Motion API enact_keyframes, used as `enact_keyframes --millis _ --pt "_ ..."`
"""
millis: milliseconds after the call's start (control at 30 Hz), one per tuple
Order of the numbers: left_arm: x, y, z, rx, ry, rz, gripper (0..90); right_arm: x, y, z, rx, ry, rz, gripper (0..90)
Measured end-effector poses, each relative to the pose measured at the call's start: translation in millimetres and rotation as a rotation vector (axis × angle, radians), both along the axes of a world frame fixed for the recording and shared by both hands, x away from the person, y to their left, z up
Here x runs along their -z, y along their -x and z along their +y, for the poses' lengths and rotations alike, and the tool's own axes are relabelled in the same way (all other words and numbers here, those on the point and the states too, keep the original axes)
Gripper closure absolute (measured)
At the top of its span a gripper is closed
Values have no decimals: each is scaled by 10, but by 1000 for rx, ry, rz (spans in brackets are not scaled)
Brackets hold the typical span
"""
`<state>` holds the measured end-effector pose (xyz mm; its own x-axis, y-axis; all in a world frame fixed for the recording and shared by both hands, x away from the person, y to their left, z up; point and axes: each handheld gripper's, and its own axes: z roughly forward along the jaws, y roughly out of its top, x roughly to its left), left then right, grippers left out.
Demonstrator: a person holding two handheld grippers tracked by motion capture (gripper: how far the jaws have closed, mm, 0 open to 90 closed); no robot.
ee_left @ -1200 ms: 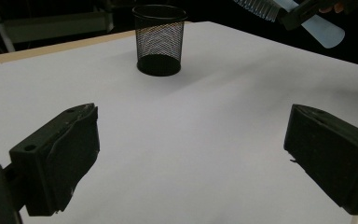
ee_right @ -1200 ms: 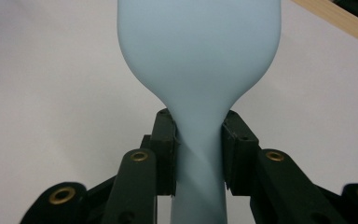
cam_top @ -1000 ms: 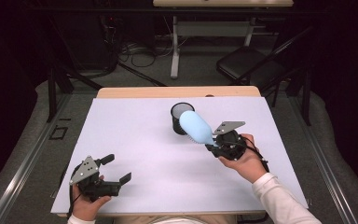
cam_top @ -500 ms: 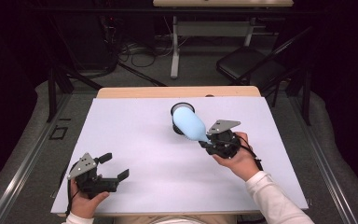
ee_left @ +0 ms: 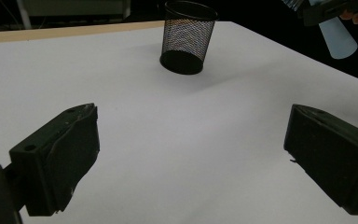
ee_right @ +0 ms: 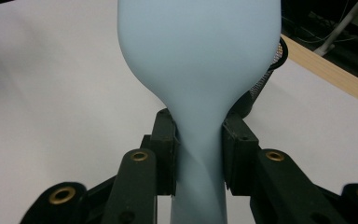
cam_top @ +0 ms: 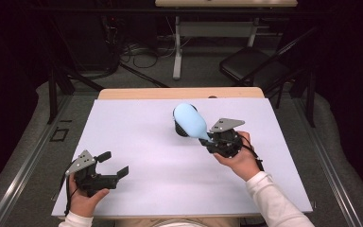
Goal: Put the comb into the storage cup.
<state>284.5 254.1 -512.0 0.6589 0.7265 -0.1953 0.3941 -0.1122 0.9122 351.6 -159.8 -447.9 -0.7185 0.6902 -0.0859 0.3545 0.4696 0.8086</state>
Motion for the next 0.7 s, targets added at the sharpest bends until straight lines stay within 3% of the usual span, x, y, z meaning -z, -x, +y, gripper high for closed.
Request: enact_keyframes --millis 567,700 --pt "-183 -101 -148 34 -41 -2 34 -108 -79 55 7 -51 -55 697" --pt "-227 -137 -213 44 -36 24 34 -140 -83 81 5 -66 -63 696"
